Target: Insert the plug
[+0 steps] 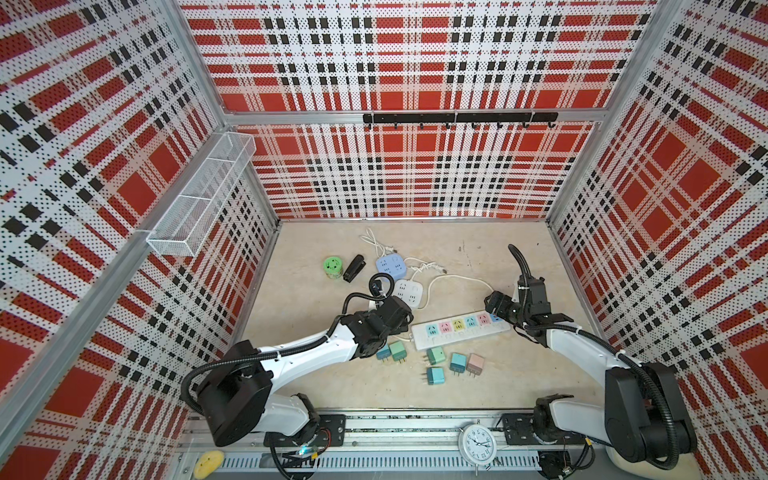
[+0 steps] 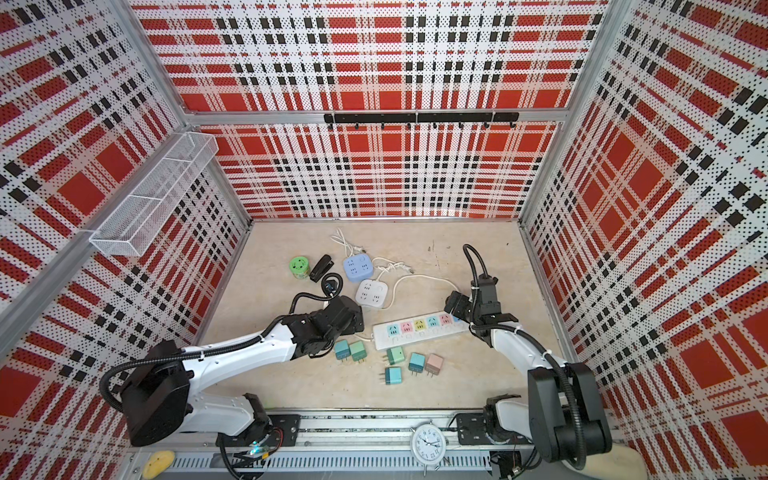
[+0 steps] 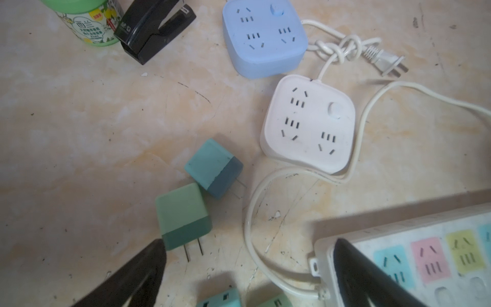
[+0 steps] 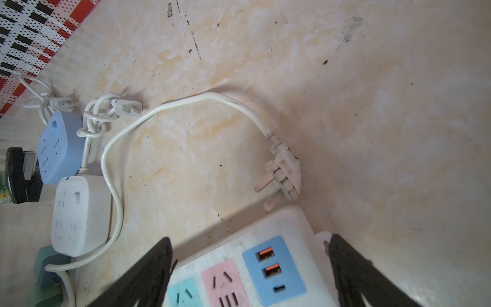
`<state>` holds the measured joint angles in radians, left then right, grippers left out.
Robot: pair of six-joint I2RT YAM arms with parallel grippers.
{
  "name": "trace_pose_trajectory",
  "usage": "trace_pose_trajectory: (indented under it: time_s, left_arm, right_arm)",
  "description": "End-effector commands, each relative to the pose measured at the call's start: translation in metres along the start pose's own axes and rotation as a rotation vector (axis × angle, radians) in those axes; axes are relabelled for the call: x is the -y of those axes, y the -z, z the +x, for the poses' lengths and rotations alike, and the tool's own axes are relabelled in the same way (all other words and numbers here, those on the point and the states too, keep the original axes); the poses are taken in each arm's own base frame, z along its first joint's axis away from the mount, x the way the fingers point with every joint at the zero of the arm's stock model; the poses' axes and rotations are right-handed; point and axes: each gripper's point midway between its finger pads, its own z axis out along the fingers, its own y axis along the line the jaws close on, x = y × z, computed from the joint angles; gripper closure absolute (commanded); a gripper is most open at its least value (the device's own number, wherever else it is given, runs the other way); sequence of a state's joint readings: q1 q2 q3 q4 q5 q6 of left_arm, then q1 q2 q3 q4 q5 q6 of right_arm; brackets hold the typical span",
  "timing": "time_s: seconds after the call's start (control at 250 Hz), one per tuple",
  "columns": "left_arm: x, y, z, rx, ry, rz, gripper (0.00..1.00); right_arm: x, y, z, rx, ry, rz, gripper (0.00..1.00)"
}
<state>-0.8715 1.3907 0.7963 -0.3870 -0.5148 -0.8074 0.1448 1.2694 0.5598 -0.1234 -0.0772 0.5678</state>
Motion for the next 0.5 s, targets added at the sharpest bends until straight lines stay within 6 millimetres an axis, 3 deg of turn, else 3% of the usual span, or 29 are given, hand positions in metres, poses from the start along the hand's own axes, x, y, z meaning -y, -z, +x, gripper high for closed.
trace_pose_trajectory:
  time_s: [0.0,0.148,0.248,0.492]
  left_arm:
    - [0.002,0.0,-0.01,0.03,0.009,-0.03,0.01]
    - [0.005,-0.015,-0.006,-0.006,0.003,-0.025,0.01]
    - [0.007,-0.023,-0.002,-0.034,0.0,-0.031,0.01]
    - [0.026,-0.023,0.017,-0.069,0.025,0.006,0.01]
  right_arm:
    - [-0.004,-0.004,-0.01,0.032,0.018,-0.004,0.07]
    - [-0.012,-0.013,-0.015,0.022,0.012,-0.025,0.09]
    - [-0.011,-0.017,-0.014,-0.006,0.003,0.001,0.15]
    - [0.004,0.004,-0.011,0.06,-0.007,0.076,0.12]
